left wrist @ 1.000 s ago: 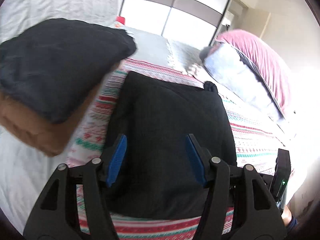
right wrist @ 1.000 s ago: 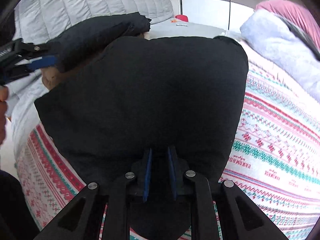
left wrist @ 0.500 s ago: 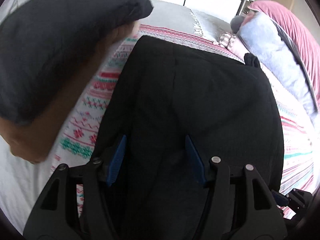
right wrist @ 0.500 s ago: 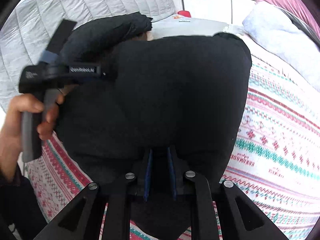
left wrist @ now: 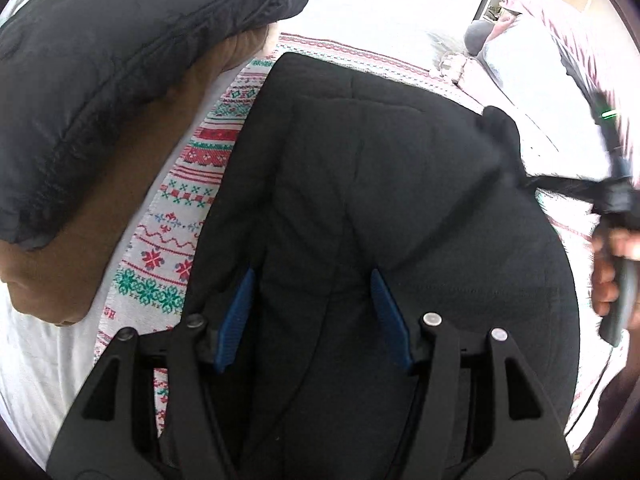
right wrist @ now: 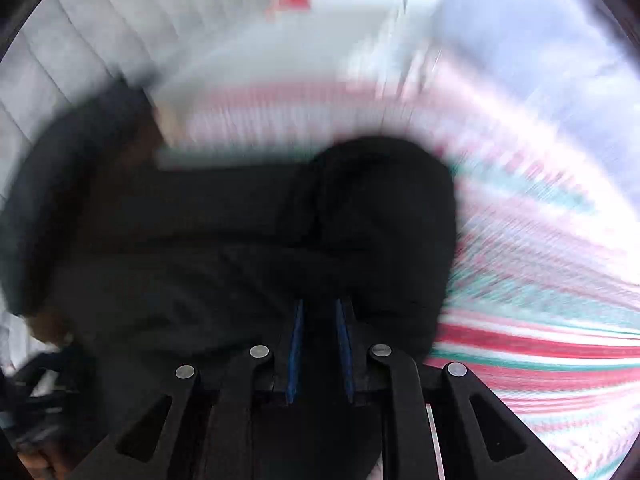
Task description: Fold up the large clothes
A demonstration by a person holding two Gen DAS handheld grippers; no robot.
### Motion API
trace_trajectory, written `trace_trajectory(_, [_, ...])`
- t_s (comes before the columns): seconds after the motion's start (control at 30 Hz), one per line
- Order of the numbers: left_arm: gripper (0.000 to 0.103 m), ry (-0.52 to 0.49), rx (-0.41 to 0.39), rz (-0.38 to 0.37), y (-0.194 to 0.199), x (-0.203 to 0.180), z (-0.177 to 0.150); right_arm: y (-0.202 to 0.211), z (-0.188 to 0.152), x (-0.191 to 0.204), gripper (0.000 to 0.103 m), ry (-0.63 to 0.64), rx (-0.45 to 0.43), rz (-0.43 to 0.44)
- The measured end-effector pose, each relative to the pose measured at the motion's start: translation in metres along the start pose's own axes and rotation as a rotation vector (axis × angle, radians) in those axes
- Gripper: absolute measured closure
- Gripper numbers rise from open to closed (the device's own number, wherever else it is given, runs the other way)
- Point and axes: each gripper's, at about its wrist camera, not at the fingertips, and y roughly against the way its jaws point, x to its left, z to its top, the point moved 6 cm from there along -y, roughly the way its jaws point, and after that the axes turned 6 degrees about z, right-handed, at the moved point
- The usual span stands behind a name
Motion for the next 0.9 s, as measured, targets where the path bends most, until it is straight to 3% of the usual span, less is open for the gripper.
trace_trajectory(0.07, [0.041, -0.009, 0.006, 0.014, -0.003, 0.001, 0.000, -0.010, -0.001, -0.002, 0.087, -0.020, -0.018, 0.019])
trace_trajectory(0.27, [0.041, 0.012, 0.020, -0.019, -0.005, 0.002, 0.001, 0.012, -0.001, 0.017, 0.084, 0.082, -0.002, -0.093])
trace_trajectory(0.4, [0.041, 0.020, 0.023, -0.029, -0.006, 0.003, 0.002, 0.032, 0.018, 0.058, 0.084, 0.118, -0.073, 0.014])
trace_trajectory(0.6, [0.041, 0.026, 0.029, -0.044, -0.007, 0.006, 0.003, -0.003, 0.037, 0.143, 0.084, 0.279, -0.019, 0.055])
trace_trajectory(0.63, [0.041, 0.028, 0.031, -0.048, -0.007, 0.006, 0.004, -0.025, 0.036, 0.150, 0.084, 0.279, 0.025, 0.060])
trace_trajectory(0.7, [0.041, 0.027, 0.024, -0.050, -0.007, 0.007, 0.005, -0.073, 0.023, 0.144, 0.085, 0.262, 0.131, -0.015])
trace_trajectory(0.73, [0.041, 0.022, 0.023, -0.037, -0.008, 0.009, 0.006, -0.080, 0.021, 0.147, 0.085, 0.277, 0.087, -0.034])
trace_trajectory(0.9, [0.041, 0.025, 0.033, -0.055, -0.010, 0.010, 0.005, -0.059, 0.021, 0.143, 0.084, 0.238, 0.065, -0.013])
